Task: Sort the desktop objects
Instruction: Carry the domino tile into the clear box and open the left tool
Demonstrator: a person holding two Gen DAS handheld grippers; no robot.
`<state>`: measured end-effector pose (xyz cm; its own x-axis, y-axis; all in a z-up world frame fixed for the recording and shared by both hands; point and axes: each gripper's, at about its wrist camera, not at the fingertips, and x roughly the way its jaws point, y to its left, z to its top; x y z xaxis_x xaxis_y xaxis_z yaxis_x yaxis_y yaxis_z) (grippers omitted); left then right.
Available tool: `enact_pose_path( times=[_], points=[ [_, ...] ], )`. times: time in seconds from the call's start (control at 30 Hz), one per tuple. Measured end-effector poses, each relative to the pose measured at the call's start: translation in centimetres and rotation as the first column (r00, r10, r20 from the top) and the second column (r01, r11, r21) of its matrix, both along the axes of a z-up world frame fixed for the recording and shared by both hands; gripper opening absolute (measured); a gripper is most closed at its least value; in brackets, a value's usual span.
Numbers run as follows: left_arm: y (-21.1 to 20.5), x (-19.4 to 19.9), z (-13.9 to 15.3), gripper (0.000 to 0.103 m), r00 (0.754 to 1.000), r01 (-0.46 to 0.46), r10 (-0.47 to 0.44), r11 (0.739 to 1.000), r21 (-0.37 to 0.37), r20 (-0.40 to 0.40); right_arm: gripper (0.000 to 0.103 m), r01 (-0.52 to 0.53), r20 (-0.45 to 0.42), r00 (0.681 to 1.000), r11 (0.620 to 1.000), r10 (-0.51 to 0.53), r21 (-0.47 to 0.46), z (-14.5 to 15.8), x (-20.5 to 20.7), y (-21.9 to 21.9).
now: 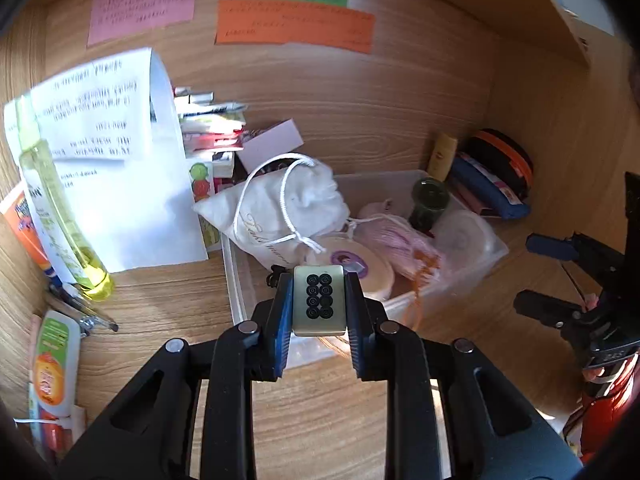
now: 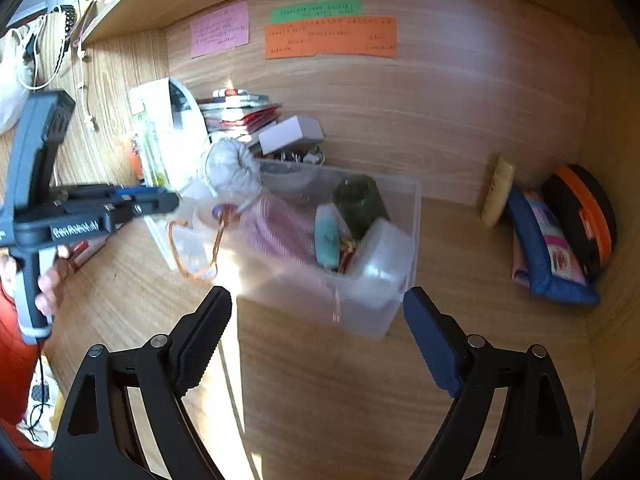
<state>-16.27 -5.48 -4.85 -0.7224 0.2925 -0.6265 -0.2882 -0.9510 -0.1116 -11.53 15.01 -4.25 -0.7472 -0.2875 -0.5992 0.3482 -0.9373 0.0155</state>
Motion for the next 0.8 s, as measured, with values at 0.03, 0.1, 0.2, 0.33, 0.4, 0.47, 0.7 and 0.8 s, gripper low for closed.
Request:
enact_pose_path(
  times=[0.03,0.1,0.2,0.33,0.4,0.47,0.7,0.8],
  points=[
    [0.0,-0.3,-0.3,0.024,1.0,-0.006,0.006,1.0,-0.002,0.004,0.086,-0.004,-0.002,1.0,1.0,0.004,0.004,0.2,-0.4,-0.2],
    [0.1,-0.7,-0.8,0.024,1.0,-0.022,0.022,1.0,-0.013,0.002,0.086,-0.012,0.007,1.0,1.0,0.012,0.002,0.3,-1.2,-0.7],
    [-0.1,-0.9,-1.0,0.024,1.0,-0.028,0.028,1.0,-0.008,0.0,0.086,-0.021,0.015,1.0,1.0,0.021,-0.01,0.3,-2.2,-1.2],
    [-0.3,-1.1,-1.0,0.024,1.0,-0.028,0.028,1.0,0.0,-0.004,0.086,-0.023,0.013,1.0,1.0,0.023,0.016,0.0,-2.8,-2.2],
    [-0.4,-1.2,-1.1,0.024,0.999,-0.037,0.037,0.999,-0.002,-0.006,0.086,-0.036,0.015,0.999,0.999,0.036,0.02,-0.1,-2.9,-2.8],
    [-0.6,-1.4,-1.2,0.026,0.999,-0.045,0.045,0.999,0.001,0.0,0.086,-0.044,0.015,0.999,0.999,0.044,0.024,-0.2,-2.9,-3.2],
    [-1.2,-1.1,-0.7,0.064,0.999,-0.037,0.038,0.998,0.047,-0.021,0.086,-0.075,0.013,0.997,0.996,0.075,0.047,-0.3,-2.6,-4.6],
    [-0.6,0.1,0.2,0.075,0.996,-0.042,0.043,0.999,0.015,-0.084,0.086,-0.082,0.002,0.997,0.995,0.082,0.055,-0.2,-2.3,-4.9]
  ],
)
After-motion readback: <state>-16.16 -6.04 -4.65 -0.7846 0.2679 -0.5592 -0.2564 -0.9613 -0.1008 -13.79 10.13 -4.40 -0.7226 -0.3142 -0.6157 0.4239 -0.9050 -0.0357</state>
